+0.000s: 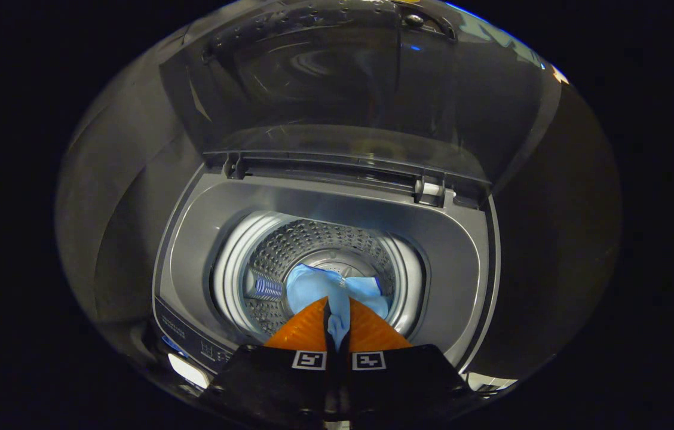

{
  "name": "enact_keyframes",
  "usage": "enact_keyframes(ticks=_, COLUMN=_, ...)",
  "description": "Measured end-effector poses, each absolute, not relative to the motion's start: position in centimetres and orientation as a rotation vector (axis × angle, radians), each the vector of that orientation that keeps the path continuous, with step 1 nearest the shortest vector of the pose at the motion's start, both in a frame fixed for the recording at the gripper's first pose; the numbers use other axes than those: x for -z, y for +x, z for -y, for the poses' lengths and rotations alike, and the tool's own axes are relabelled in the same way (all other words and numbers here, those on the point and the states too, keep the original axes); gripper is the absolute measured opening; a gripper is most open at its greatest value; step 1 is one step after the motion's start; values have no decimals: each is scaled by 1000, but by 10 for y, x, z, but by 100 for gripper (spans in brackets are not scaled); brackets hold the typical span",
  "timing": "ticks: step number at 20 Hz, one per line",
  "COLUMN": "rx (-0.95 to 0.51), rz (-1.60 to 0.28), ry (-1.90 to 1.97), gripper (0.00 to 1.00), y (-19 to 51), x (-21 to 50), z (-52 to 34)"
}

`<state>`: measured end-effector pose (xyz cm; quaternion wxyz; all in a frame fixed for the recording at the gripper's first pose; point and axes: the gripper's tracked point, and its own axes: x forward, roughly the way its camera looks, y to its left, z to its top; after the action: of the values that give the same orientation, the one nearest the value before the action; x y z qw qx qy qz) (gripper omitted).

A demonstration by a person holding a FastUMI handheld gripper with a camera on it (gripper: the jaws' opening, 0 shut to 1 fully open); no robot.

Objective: Put the clothes into the washing machine and then close the washing machine lid.

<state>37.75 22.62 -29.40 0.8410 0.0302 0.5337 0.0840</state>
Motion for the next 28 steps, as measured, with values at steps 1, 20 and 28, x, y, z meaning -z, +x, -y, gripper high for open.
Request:
enact_keyframes(ticks=1, rx=-184, rz=-1156, ry=62, gripper=3, y=374, x=300, z=-228)
enact_keyframes(ticks=20, rx=-224, rz=-1052, ry=33, gripper=96, y=380, x=243, z=-236)
enact_keyframes(ticks=28, rx=-256, rz=-882, ry=91, gripper=96, y=429, x=107, z=-251)
